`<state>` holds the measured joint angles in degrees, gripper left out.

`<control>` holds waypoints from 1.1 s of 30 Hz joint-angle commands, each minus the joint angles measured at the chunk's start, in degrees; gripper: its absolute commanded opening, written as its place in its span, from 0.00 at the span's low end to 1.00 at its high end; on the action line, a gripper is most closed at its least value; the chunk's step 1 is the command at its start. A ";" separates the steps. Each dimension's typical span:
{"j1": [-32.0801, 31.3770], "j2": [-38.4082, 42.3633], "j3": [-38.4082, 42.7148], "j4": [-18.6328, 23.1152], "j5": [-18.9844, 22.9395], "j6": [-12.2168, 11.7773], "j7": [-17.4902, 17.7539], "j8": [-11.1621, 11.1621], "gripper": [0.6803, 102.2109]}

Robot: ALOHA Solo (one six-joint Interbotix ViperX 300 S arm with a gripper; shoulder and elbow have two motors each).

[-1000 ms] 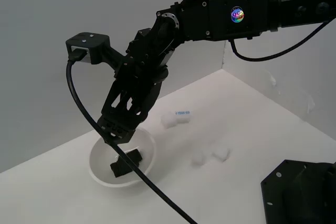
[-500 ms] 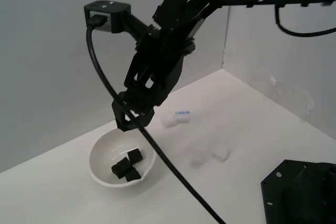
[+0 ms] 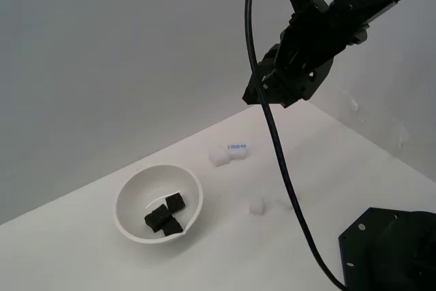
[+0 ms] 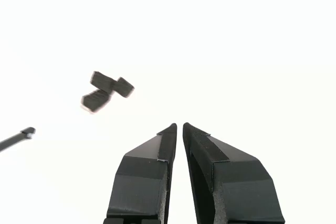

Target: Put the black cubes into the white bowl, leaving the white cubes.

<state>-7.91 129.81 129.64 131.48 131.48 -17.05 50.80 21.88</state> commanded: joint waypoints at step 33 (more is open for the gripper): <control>3.08 38.32 38.50 24.70 24.87 -0.70 -18.02 1.23 0.02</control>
<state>-4.04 166.38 166.20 156.01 156.09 -16.96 33.31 23.03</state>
